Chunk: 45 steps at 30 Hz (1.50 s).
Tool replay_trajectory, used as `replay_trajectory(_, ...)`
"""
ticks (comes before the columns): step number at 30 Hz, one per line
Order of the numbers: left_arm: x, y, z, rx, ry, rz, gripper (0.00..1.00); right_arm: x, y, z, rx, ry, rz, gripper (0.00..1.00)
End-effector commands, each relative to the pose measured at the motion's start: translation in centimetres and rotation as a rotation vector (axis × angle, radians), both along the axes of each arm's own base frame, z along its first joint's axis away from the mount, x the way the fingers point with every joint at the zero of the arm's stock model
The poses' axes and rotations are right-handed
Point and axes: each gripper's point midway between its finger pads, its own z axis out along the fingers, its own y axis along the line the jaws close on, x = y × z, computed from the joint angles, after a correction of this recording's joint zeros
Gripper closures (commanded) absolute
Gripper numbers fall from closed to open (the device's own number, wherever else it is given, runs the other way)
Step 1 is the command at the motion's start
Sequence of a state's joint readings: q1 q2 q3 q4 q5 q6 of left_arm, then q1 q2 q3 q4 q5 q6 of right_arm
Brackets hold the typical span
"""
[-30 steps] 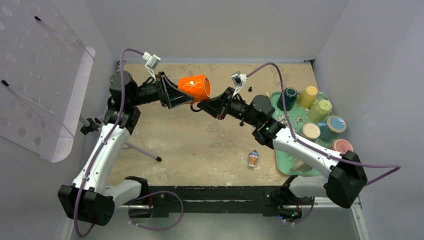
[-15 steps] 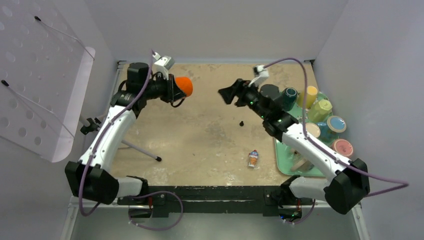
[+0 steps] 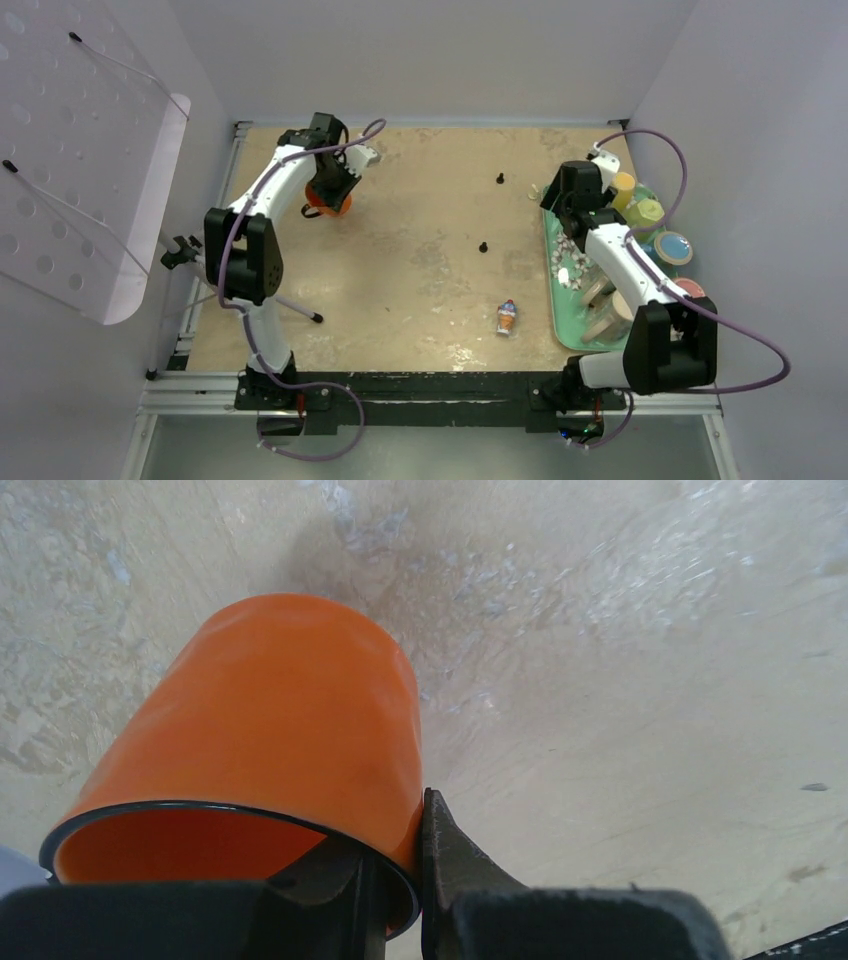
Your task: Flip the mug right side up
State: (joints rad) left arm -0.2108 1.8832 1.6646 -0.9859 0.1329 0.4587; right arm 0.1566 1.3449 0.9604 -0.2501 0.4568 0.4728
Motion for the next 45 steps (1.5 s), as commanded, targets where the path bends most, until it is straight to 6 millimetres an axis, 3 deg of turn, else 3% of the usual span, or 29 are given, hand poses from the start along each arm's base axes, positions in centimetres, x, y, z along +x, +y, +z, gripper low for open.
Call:
replay_trajectory(1,0.7,2.2,-0.9,0.153,0.054,-0.087,1.00,0.0,-3.3,0.3,-0.068,0.001,-0.098,0.24)
replay_trajectory(6,0.0,1.7,-3.3,0.130,0.128,-0.137,1.00,1.4,-3.8,1.4,-0.090,-0.021,-0.112,0.21)
replay_trajectory(10,-0.4,1.0,-4.0,0.084,0.151,-0.156,1.00,2.8,-4.8,2.5,-0.112,-0.003,-0.103,0.17)
replay_trajectory(17,-0.6,0.1,-3.8,-0.001,0.155,-0.179,0.77,5.0,-6.3,3.4,-0.121,0.003,-0.094,0.12)
replay_trajectory(20,-0.7,0.1,-4.0,0.000,0.160,-0.192,0.62,6.5,-6.3,3.7,-0.113,0.005,-0.070,0.11)
replay_trajectory(24,-1.3,-0.6,-2.3,-0.045,0.142,-0.196,0.48,8.9,-7.8,4.3,-0.098,0.017,-0.064,0.11)
replay_trajectory(26,-1.7,-1.1,-1.0,-0.080,0.124,-0.194,0.43,10.6,-8.1,3.7,-0.086,0.051,-0.052,0.10)
replay_trajectory(30,-3.1,-2.0,1.2,-0.144,0.101,-0.199,0.42,12.7,-9.5,1.7,-0.065,0.151,-0.059,0.14)
replay_trajectory(33,-4.3,-2.2,1.9,-0.171,0.100,-0.206,0.42,13.9,-10.2,0.3,-0.040,0.201,-0.059,0.20)
replay_trajectory(36,-5.2,-2.2,2.2,-0.177,0.095,-0.212,0.42,14.5,-10.1,-1.0,-0.030,0.222,-0.041,0.32)
replay_trajectory(40,-6.2,-2.1,2.8,-0.182,0.083,-0.224,0.41,13.7,-9.4,-2.6,-0.017,0.276,-0.001,0.44)
replay_trajectory(45,-6.9,-2.6,4.2,-0.220,0.059,-0.240,0.41,10.9,-8.8,-3.5,-0.007,0.307,0.020,0.48)
